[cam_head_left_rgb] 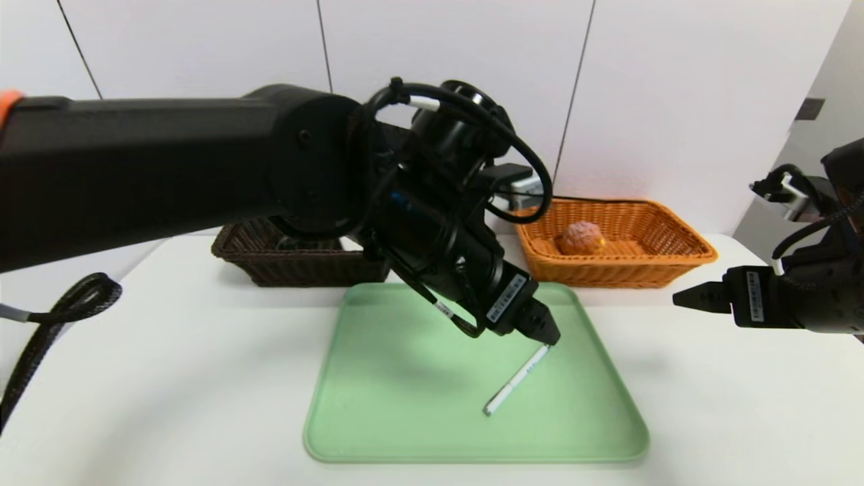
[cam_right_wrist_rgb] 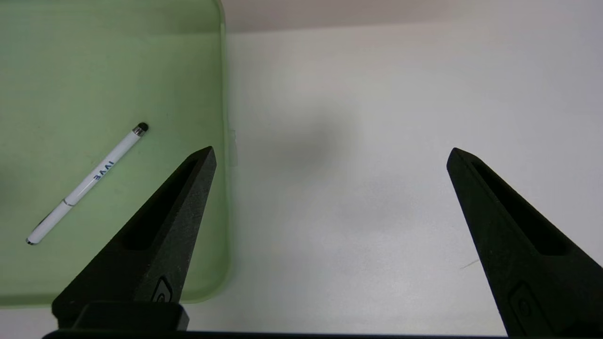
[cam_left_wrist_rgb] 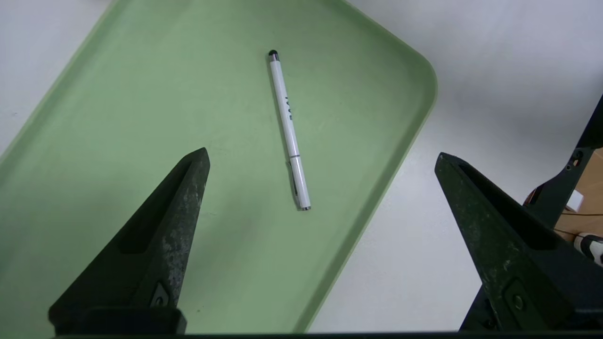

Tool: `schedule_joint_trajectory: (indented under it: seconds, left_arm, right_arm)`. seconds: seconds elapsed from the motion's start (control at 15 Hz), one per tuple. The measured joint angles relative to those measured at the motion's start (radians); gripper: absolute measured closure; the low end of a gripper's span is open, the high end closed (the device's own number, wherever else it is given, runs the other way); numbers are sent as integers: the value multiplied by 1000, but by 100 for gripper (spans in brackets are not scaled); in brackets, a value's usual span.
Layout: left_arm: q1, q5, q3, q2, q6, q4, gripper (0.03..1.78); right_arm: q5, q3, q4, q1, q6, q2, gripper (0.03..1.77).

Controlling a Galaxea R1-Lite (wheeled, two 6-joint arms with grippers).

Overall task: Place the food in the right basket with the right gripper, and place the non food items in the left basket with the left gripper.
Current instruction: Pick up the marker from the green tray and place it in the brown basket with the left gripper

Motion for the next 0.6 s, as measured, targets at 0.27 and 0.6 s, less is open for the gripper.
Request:
schedule_joint_trajectory:
  seconds: [0.27,0.6]
  left_arm:
    - [-29,34,-6,87,1,1,12]
    - [-64,103,-18,167,17,-36,12]
  right_arm:
    - [13,6,0,-5,3,0,10]
    - [31,9,2,-5,3,9,10]
